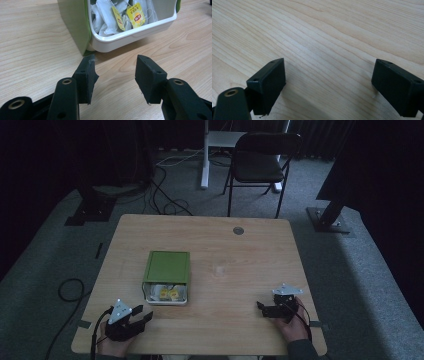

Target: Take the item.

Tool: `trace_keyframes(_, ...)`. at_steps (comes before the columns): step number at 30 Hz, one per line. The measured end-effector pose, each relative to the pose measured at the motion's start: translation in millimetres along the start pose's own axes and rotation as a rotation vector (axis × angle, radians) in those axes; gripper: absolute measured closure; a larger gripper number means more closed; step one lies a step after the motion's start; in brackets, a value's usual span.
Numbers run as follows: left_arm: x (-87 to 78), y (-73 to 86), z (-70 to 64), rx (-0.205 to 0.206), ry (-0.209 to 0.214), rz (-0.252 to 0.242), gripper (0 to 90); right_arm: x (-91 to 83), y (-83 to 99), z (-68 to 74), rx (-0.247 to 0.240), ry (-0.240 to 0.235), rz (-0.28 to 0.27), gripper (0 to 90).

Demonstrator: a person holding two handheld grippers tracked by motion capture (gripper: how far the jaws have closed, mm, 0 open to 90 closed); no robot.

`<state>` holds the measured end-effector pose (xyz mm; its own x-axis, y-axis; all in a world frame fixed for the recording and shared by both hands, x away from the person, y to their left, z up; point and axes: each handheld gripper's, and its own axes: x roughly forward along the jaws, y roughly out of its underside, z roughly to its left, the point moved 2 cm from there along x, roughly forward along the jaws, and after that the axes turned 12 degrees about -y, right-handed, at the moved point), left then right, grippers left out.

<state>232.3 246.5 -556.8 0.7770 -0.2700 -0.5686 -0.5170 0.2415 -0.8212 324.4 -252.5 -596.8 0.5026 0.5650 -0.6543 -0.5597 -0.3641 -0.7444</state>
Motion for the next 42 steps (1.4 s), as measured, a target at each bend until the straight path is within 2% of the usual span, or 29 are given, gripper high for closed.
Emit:
trace_keyframes(12, -1.3, -0.9, 0.2, -0.009, 0.023, -0.001, 52.5, -0.4, 0.6, 1.1, 0.001, -0.001, 0.000, 11.4)
trace_keyframes(25, -2.4, -4.1, -3.0, 0.009, 0.035, 0.007, 52.4, -0.8, 1.2, 2.0, 0.003, 0.003, -0.001, 11.5)
trace_keyframes(31, -3.5, -8.6, -0.6, -0.007, 0.031, 0.007, 49.4, -0.8, 1.2, 2.0, 0.003, 0.004, -0.001, 11.5)
trace_keyframes(42, -7.4, -17.8, -6.5, 0.017, 0.053, -0.005, 51.2, -0.9, 1.3, 2.2, 0.003, 0.004, -0.001, 11.5)
